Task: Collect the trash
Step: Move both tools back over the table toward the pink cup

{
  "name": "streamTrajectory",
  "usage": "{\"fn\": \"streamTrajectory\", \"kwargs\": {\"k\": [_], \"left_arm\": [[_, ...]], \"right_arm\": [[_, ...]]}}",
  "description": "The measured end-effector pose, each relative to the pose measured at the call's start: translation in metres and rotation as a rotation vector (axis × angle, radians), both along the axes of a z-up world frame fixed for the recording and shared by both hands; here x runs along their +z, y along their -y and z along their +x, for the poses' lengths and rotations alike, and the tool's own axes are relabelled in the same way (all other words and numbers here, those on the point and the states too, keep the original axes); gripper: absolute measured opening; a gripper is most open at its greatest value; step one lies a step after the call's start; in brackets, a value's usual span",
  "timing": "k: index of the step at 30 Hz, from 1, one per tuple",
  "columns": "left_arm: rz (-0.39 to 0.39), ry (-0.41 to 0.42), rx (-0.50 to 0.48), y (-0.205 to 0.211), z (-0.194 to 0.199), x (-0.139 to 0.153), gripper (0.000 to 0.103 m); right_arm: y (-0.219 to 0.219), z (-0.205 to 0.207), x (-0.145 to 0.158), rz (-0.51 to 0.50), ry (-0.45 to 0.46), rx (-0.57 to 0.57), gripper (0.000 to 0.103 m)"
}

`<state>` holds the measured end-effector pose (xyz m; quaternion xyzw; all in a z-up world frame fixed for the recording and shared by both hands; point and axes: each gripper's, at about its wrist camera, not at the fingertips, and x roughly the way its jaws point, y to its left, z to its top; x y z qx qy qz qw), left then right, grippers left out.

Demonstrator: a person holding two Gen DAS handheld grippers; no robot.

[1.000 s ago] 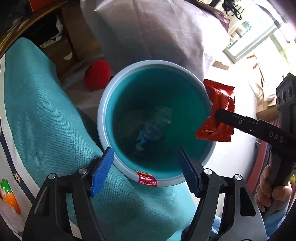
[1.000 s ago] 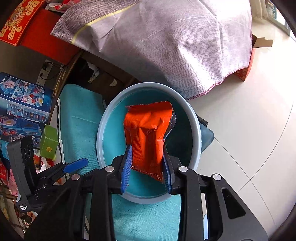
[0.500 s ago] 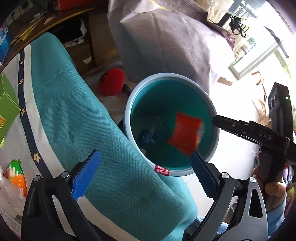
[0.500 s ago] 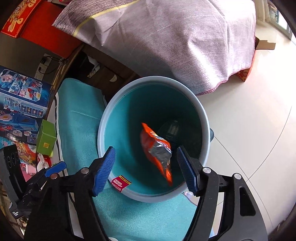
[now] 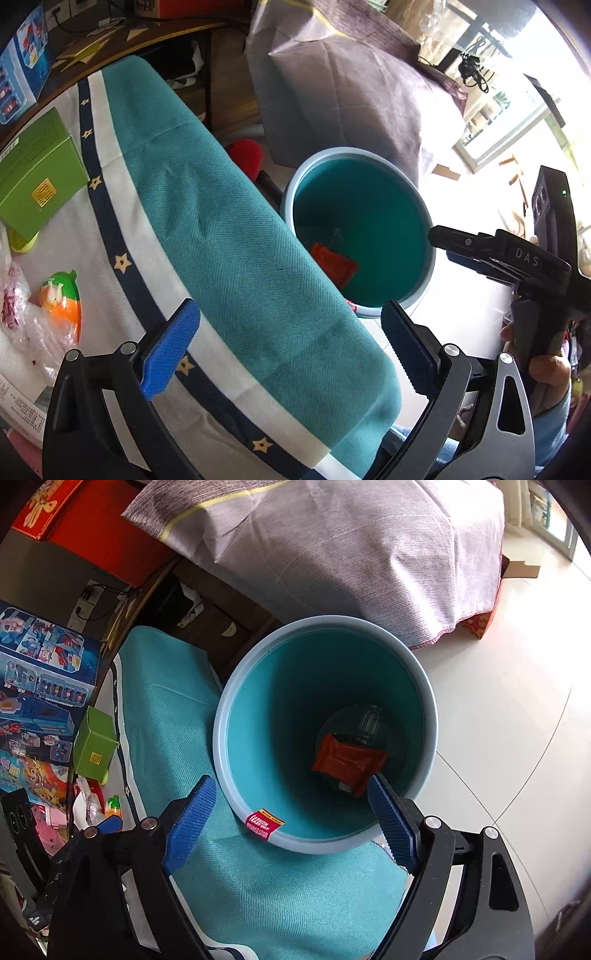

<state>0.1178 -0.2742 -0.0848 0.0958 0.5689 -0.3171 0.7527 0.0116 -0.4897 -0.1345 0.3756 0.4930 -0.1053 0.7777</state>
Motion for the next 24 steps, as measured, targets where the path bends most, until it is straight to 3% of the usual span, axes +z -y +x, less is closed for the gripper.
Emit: {"fn": "streamTrajectory", "kwargs": {"k": [13,24], "left_arm": [[-0.046,0.040,0.147,-0.113,-0.015,0.025,0.099],[-0.042,0.084,0.363,-0.240,-0.036,0.041,0.099]], "right_arm": [[-0.094,0.017,0.035,-0.052,0.024,0.162,0.081],[-0.196,0.045,0.055,-0.078,0.027,0.381,0.080]]}}
